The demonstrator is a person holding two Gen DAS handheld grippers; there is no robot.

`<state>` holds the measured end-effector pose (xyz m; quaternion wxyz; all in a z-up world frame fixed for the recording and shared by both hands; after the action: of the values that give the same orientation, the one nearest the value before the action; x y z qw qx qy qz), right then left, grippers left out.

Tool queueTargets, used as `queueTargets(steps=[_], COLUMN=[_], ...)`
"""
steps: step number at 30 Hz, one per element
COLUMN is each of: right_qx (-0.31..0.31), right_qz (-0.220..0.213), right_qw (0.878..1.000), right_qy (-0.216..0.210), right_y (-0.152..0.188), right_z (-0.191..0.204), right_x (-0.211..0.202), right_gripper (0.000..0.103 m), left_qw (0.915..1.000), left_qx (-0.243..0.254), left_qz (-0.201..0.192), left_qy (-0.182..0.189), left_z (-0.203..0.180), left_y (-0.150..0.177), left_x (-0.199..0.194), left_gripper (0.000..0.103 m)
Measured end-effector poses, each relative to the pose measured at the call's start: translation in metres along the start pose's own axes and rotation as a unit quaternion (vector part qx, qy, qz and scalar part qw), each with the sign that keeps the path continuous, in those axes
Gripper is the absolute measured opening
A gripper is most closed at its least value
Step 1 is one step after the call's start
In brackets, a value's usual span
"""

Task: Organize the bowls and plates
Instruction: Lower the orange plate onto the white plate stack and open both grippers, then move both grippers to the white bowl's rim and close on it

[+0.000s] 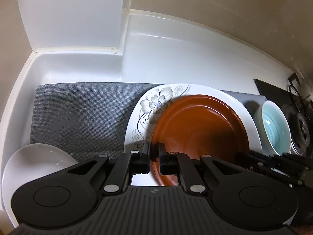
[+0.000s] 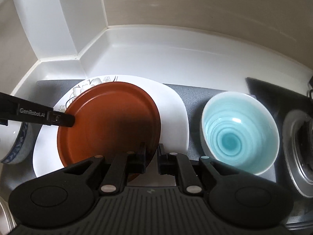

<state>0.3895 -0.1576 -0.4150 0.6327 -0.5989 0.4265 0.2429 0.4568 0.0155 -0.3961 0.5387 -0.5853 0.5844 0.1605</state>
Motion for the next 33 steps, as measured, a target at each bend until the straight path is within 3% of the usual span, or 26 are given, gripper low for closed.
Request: queueTargets(steps=[4, 7, 9, 11, 15, 21, 22, 24, 26, 28, 30, 33], right_qx=[0.005, 0.015, 0.003, -0.009, -0.02, -0.013, 0.001, 0.04, 0.081, 0.117, 0.141, 0.122], right_qz=[-0.027, -0.049, -0.051, -0.042, -0.042, -0.069, -0.069, -0.06, -0.047, -0.049, -0.032, -0.013], right_qw=[1.0, 0.999, 0.998, 0.998, 0.998, 0.994, 0.993, 0.989, 0.984, 0.981, 0.976, 0.974], right_qy=[-0.004, -0.017, -0.028, -0.036, -0.041, -0.089, -0.1, -0.129, -0.152, -0.145, -0.163, -0.188], right_y=[-0.007, -0.018, -0.021, -0.02, -0.019, -0.024, -0.024, -0.022, -0.017, -0.011, -0.005, -0.004], right_z=[-0.004, -0.005, 0.001, 0.008, 0.012, 0.022, 0.024, 0.031, 0.041, 0.052, 0.068, 0.101], right_x=[-0.007, -0.015, -0.015, -0.009, 0.001, -0.036, -0.043, -0.057, -0.066, -0.075, -0.076, -0.074], right_gripper=[0.013, 0.013, 0.012, 0.011, 0.009, 0.011, 0.011, 0.012, 0.012, 0.013, 0.016, 0.026], left_qw=[0.9974, 0.9966, 0.9966, 0.9957, 0.9973, 0.999, 0.9989, 0.9983, 0.9954, 0.9869, 0.9827, 0.9776], left_qx=[0.04, 0.044, 0.052, 0.063, 0.054, 0.02, 0.022, 0.019, -0.002, -0.046, -0.09, -0.164], left_qz=[-0.058, -0.068, -0.061, -0.066, -0.044, -0.033, -0.035, -0.046, -0.084, -0.127, -0.124, -0.105], left_qy=[-0.015, 0.012, 0.02, -0.015, -0.022, -0.021, -0.023, -0.032, -0.047, -0.089, -0.104, -0.079], left_z=[-0.001, -0.005, -0.011, -0.014, -0.016, -0.007, -0.005, 0.003, 0.018, 0.046, 0.071, 0.107], left_y=[-0.004, -0.004, -0.005, -0.007, -0.003, -0.004, -0.002, 0.005, 0.015, 0.029, 0.046, 0.069], left_x=[-0.024, -0.031, -0.028, -0.019, 0.0, -0.033, -0.045, -0.071, -0.104, -0.133, -0.145, -0.144], left_gripper=[0.01, 0.01, 0.01, 0.01, 0.011, 0.011, 0.013, 0.033, 0.039, 0.044, 0.045, 0.045])
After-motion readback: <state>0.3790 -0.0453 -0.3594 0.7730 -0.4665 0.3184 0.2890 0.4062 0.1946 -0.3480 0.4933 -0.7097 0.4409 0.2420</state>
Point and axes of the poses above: each gripper's, at about its wrist camera, not at the fingertips, and x roughly the way its jaws point, z to its left, y to its underside, the point moved 8 cm from there along x, roughly the way its jaws point, and after that the axes turned 11 degrees about y, right-handed, at the moved point
